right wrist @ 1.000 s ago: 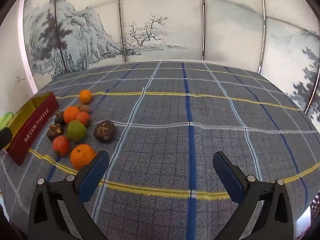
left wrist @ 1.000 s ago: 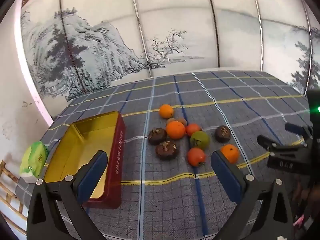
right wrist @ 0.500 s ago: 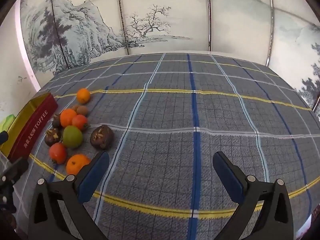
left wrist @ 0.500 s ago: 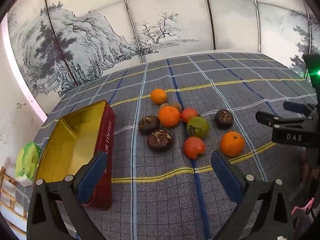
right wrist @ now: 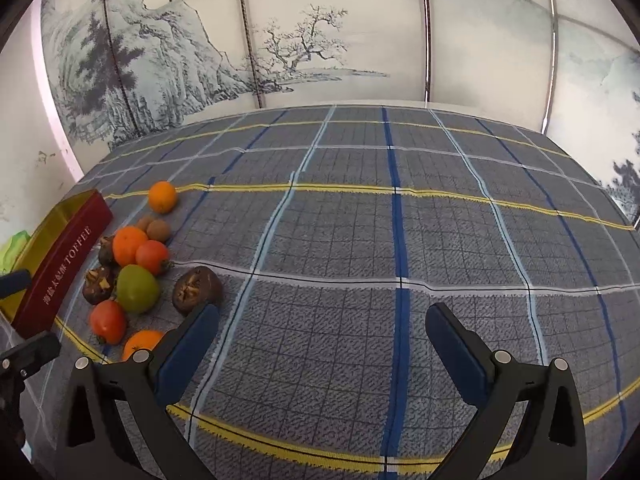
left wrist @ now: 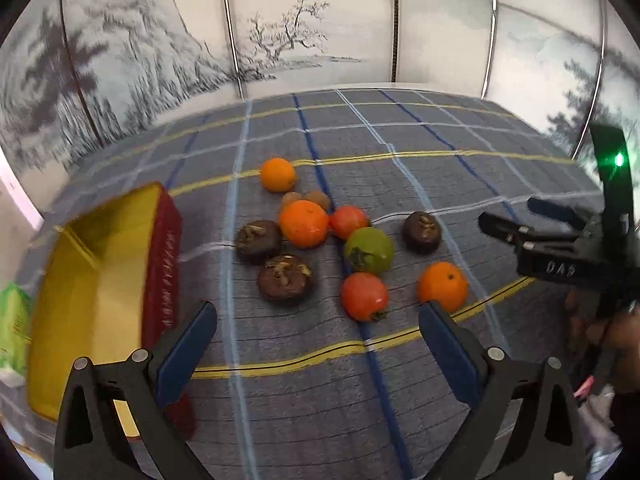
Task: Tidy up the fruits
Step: 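Reach the left tool to the red persimmon and close on it, then grasp a dark brown round fruit with the right tool while left lifts the persimmon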
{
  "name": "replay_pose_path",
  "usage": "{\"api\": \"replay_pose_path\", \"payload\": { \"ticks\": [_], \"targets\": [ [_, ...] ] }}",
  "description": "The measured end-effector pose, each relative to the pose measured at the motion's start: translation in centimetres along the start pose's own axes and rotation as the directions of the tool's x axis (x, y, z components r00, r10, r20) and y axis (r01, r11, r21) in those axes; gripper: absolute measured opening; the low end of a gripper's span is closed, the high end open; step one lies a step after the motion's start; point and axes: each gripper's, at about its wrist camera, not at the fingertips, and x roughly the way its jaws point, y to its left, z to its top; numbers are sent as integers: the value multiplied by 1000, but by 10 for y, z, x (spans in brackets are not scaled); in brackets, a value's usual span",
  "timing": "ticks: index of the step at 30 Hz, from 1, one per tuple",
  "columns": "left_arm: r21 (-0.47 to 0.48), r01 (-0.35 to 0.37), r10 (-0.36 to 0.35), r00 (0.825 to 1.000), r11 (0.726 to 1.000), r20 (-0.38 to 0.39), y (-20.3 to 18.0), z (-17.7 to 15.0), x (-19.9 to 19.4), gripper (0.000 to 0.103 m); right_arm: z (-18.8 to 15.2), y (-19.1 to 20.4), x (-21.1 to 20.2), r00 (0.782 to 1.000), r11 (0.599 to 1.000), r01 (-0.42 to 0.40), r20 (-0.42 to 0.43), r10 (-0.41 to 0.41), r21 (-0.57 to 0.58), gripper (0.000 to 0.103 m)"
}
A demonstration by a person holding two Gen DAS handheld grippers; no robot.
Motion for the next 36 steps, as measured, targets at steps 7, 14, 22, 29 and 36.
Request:
{"api": "replay_pose_path", "payload": {
  "ticks": [7,14,22,29,36],
  "targets": [
    [-14,81,-82,995,997,-50,-8,7,19,56,0,-4,-3,1000,999,-29,10,29,16,103],
    [23,84,-83,996,996,-43,-19,12,27,50,1,-3,-5,999,999,-33,15,33,12,103],
    [68,83,-75,990,994,-116,-27,6,58,28,1,-4,-5,999,999,-38,9,38,24,103],
    [11,90,-89,995,996,-39,-18,-1,40,27,4,-6,-3,998,998,-55,-10,55,26,103],
    [-14,103,-103,995,995,12,-18,-2,0,28,15,13,2,977,974,-206,-77,199,-96,86]
  ]
}}
